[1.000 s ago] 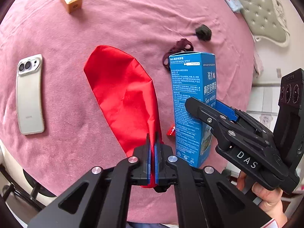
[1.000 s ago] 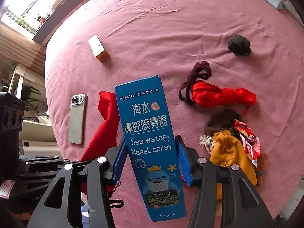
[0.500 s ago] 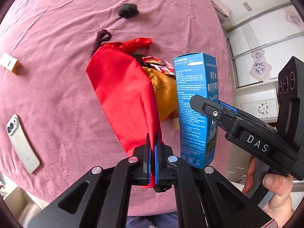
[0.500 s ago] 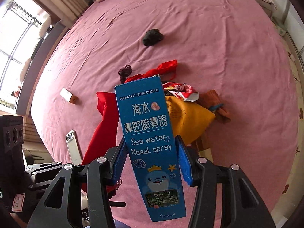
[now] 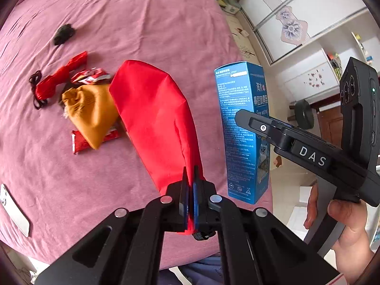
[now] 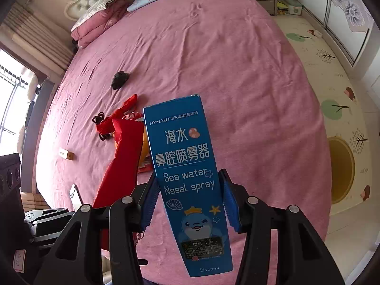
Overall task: Collect trash
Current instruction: 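Carry the red pouch and blue box over the yellow bin with both tools, then open both tools to drop the pouch and box into the bin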
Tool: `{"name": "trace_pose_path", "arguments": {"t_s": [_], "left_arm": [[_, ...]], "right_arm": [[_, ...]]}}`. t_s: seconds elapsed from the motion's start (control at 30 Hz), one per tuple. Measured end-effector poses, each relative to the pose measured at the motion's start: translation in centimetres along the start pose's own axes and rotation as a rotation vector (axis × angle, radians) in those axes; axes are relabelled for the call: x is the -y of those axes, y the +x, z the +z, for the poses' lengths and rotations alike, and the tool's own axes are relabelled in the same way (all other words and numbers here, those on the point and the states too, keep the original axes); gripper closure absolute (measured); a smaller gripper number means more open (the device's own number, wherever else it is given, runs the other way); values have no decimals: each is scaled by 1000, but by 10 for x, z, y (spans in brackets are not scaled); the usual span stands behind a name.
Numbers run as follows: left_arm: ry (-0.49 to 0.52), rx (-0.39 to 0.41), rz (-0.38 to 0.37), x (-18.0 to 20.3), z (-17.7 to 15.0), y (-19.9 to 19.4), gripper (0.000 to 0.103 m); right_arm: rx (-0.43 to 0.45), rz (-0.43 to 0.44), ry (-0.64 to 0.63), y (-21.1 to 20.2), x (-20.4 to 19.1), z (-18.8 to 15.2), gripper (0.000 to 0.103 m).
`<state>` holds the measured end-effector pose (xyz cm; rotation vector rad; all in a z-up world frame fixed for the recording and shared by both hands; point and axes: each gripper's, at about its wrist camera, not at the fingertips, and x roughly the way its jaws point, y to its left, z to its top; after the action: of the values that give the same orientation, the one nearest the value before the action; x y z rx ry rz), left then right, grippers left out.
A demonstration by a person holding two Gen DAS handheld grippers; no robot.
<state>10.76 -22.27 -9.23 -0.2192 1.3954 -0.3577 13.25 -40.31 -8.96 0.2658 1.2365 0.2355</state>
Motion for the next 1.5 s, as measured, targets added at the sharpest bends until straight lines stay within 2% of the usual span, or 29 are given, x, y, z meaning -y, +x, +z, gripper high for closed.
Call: {"name": "trace_pose_path", "arguments": {"t_s": [0.33, 0.7, 1.0, 1.2, 1.33, 1.37, 1.4, 1.43, 1.47, 1.5], "left_arm": [[232, -85, -38, 143, 6, 68, 101], [403, -169, -46, 257, 16, 133, 100], [516, -235, -73, 335, 29, 185, 100], [577, -267, -75, 370, 36, 219, 100], [604, -283, -116, 389, 43, 232, 98], [622, -261, -113, 395, 46, 234, 92], [634, -231, -95, 399, 49, 234, 69], [634, -227, -95, 403, 55, 236, 52], [627, -226, -99, 404, 59, 237, 32], [620, -212, -99, 405, 64, 236, 31]], "right_arm": [[78, -49, 197, -50, 145, -21, 54], [138, -108, 373, -84, 283, -40, 54], [156, -146, 476, -93, 361, -48, 54], [165, -169, 529, -99, 408, -46, 54], [186, -193, 542, -107, 427, -40, 53], [196, -201, 546, -110, 431, -38, 53], [205, -206, 557, -113, 436, -37, 43], [221, -213, 574, -118, 441, -36, 35], [238, -220, 590, -122, 446, -35, 35], [245, -226, 601, -125, 449, -34, 35]]}}
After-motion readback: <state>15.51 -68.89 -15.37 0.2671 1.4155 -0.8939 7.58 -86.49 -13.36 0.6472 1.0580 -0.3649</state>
